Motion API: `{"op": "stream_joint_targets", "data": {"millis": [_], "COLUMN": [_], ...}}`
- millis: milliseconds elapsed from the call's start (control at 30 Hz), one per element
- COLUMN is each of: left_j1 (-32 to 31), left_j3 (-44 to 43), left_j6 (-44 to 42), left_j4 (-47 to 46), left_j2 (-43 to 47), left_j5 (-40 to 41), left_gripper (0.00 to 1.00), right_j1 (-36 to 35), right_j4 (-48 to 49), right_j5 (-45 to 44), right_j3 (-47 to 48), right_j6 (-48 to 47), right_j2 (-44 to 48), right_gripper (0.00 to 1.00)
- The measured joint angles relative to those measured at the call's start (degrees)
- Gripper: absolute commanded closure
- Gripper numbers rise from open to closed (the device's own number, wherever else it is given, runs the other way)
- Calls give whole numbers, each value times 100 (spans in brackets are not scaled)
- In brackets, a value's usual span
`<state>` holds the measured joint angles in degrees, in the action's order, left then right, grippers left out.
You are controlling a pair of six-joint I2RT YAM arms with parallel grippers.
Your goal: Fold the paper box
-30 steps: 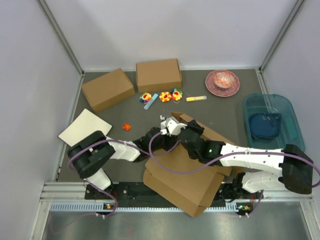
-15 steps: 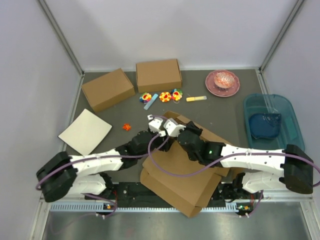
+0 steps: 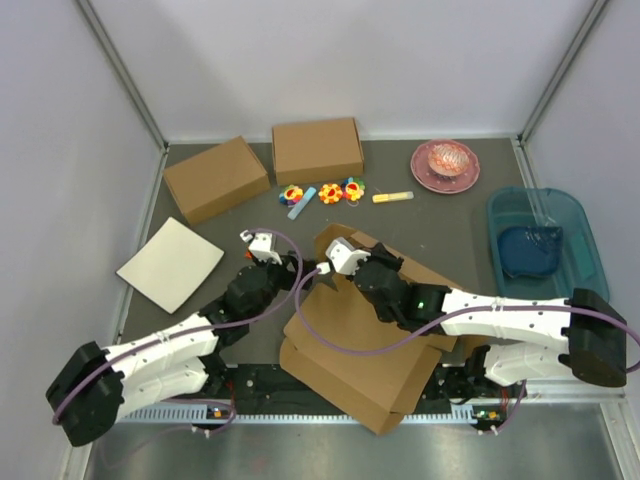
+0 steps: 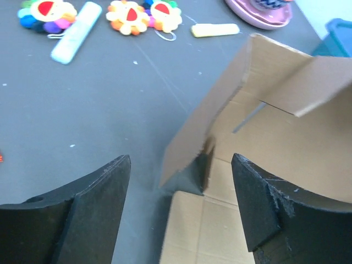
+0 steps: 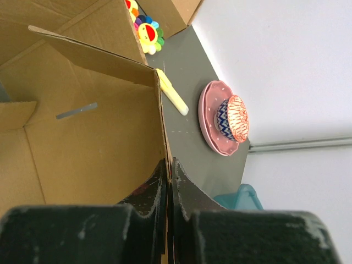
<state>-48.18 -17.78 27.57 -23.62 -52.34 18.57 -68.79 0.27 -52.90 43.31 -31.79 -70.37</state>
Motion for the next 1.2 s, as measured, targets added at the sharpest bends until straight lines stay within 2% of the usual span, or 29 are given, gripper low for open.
{"op": "stream_joint_targets", "data": {"millis": [267, 500, 600, 667, 700, 767, 800, 933, 1133, 1200], "left_j1": [560, 643, 643, 645, 645, 645, 645, 647, 647, 647], "left_j3": [-55, -166, -402, -603, -673, -813, -852, -859, -905, -1032], "left_j6": [-72, -101, -201, -273, -297, -361, -411, -446, -483, -476], "left_j4": [-282, -850, -981, -981, -979, -977, -977, -929, -826, -704], "left_j2": [-767, -1217, -1510, -1709, -1781, -1906, -1930, -1893, -1521, -1467], "left_j5": [-284, -739, -964, -1128, -1180, -1290, -1346, -1458, -1617, -1650], "left_gripper": [16, 20, 30, 39, 49, 56, 63, 75, 77, 69], "right_j1": [0, -4, -4, -4, -4, -4, -4, -4, -4, -4], "right_j4": [-35, -68, -70, -70, -72, -72, -72, -72, -76, -76], "right_j5": [-7, -9, -7, -7, -7, -7, -7, -13, -79, -146], "right_j3": [2, 2, 2, 2, 2, 2, 2, 2, 2, 2], "right_j6": [11, 9, 9, 11, 9, 9, 9, 9, 9, 9], "right_j2": [4, 20, 20, 20, 20, 22, 20, 22, 22, 22], "right_gripper": [100, 100, 100, 100, 100, 100, 100, 100, 100, 100]}}
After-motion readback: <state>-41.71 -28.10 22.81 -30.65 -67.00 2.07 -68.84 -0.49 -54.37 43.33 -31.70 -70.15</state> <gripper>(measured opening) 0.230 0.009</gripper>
